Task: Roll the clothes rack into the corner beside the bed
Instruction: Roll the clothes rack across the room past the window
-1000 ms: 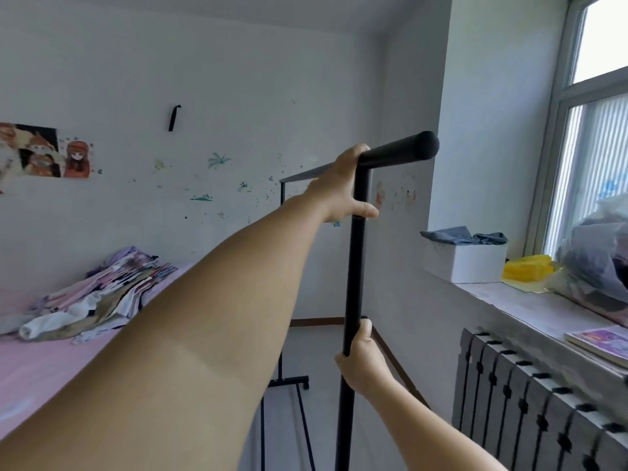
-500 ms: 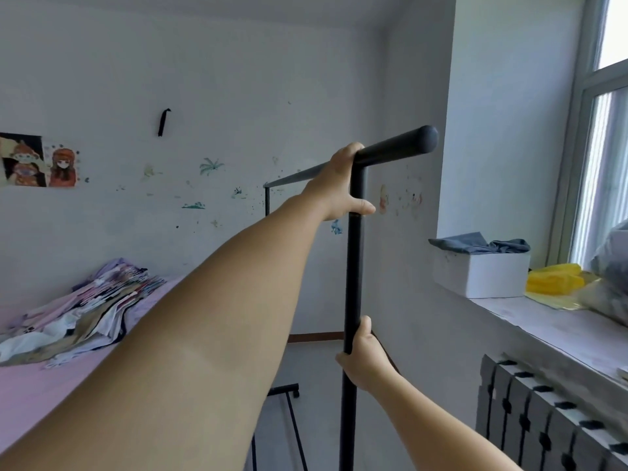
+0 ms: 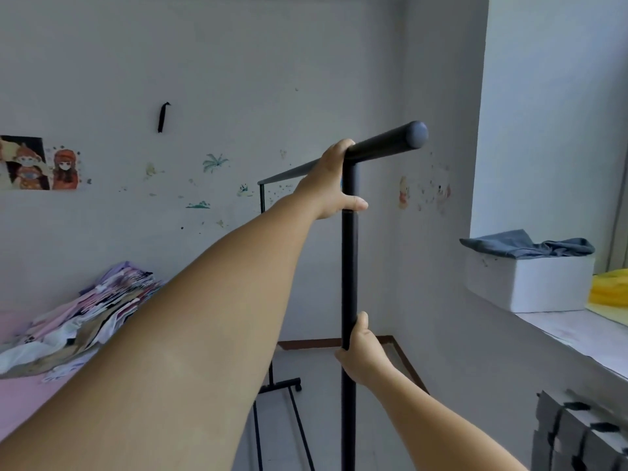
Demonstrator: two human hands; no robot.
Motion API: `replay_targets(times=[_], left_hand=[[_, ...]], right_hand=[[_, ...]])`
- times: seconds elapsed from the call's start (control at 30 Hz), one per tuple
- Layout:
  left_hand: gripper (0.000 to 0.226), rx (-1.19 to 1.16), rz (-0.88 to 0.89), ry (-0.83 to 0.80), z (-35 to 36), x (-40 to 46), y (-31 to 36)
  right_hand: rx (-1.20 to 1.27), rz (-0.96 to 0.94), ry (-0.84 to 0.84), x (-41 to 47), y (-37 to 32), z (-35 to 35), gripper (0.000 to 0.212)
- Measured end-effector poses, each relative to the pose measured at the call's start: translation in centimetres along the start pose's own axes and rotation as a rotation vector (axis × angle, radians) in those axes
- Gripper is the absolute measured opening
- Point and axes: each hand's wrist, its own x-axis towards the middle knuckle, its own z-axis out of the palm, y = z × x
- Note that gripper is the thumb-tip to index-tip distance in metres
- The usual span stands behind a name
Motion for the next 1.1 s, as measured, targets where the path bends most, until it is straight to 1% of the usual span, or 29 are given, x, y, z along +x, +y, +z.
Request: replay_targets(times=[0.23, 0.3, 0.4, 0.5, 0.57, 0.63, 1.1], left_hand=[[0.083, 0.048, -0.025, 0.019, 3.3, 5.3, -4.6], [0.086, 0.071, -0.042, 0.026, 4.5, 7.3, -6.0], [0.091, 0.109, -0.070, 0.037, 6.3, 9.9, -8.2], [0.092, 0.131, -0.098, 0.040, 8.5, 13.1, -10.3], [0.090, 0.147, -0.121, 0.042, 10.0, 14.9, -11.6], [0.089, 0.159, -0.145, 0.060, 11.6, 17.3, -13.1], [0.090, 0.245, -0.181, 0.085, 17.7, 26.1, -20.4]], right_hand=[[-0.033, -0.054, -0.038, 8.1, 1.4, -0.1, 0.035], [-0.013, -0.068, -0.048, 10.8, 2.3, -0.1, 0.032], [0.007, -0.087, -0.060, 14.9, 3.3, -0.4, 0.033], [-0.011, -0.105, -0.075, 19.4, 4.8, -0.7, 0.037], [0.004, -0.111, -0.115, 22.4, 5.7, -1.0, 0.030], [0.029, -0.125, -0.136, 26.0, 6.9, -1.2, 0.031], [0.054, -0.207, -0.197, 40.0, 10.2, -1.7, 0.034]])
